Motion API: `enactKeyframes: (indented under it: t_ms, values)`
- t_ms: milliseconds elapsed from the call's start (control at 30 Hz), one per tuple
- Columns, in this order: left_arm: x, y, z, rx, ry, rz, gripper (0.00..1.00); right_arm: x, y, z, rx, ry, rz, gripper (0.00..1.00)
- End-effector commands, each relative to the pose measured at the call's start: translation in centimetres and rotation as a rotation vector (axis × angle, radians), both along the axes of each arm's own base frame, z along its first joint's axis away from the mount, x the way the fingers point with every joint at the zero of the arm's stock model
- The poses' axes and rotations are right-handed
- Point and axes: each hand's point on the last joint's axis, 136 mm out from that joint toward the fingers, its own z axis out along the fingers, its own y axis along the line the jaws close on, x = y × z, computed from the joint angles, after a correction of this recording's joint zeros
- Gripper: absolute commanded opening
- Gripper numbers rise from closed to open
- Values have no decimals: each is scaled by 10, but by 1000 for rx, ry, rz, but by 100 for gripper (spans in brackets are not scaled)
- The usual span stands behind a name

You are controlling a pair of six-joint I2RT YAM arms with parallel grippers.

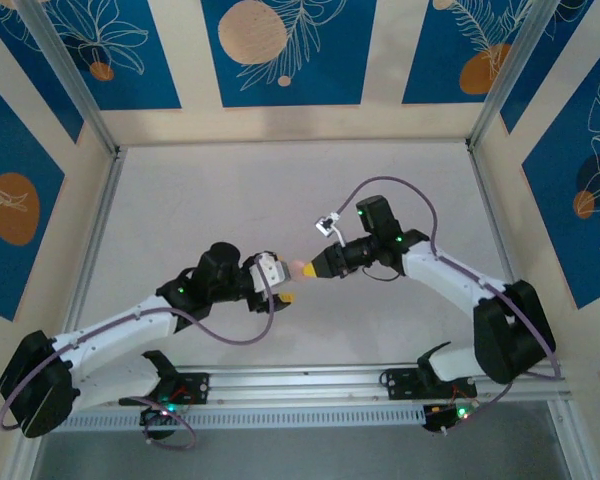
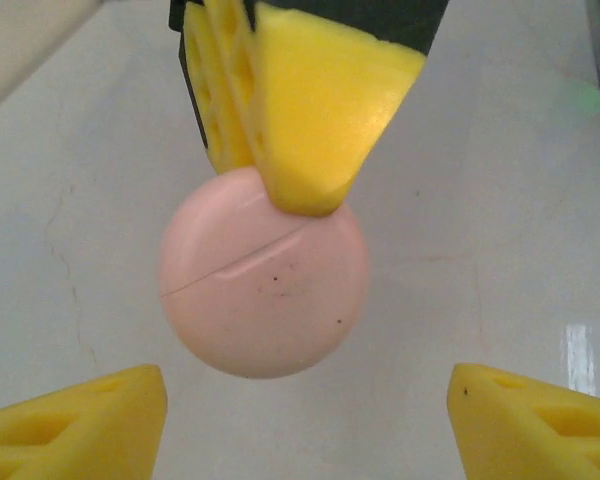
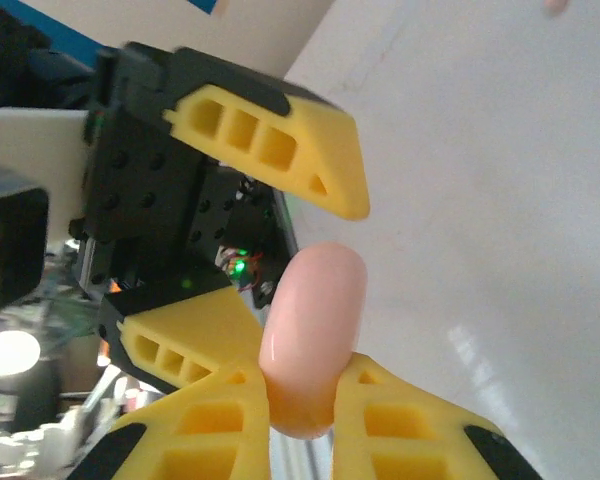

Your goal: Insert the wireless bluetooth earbuds into the charging case

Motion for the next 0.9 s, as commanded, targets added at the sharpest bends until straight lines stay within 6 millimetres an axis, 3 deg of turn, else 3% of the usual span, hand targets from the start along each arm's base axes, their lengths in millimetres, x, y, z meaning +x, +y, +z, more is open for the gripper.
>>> enactKeyframes:
  t_ms: [0, 267, 533, 867]
  values:
    - [-6, -9, 34, -185, -1, -54, 70, 2, -2, 17, 64, -252, 20, 10]
    - [-17, -10, 50, -308, 29, -129, 66, -16, -12, 39, 153, -487, 110, 9]
    - [-31, -18, 57, -339, 73, -237, 63, -39, -17, 47, 178, -480, 231, 9]
    - [-37, -28, 58, -329, 161, -325, 52, -44, -10, 50, 173, -440, 297, 8]
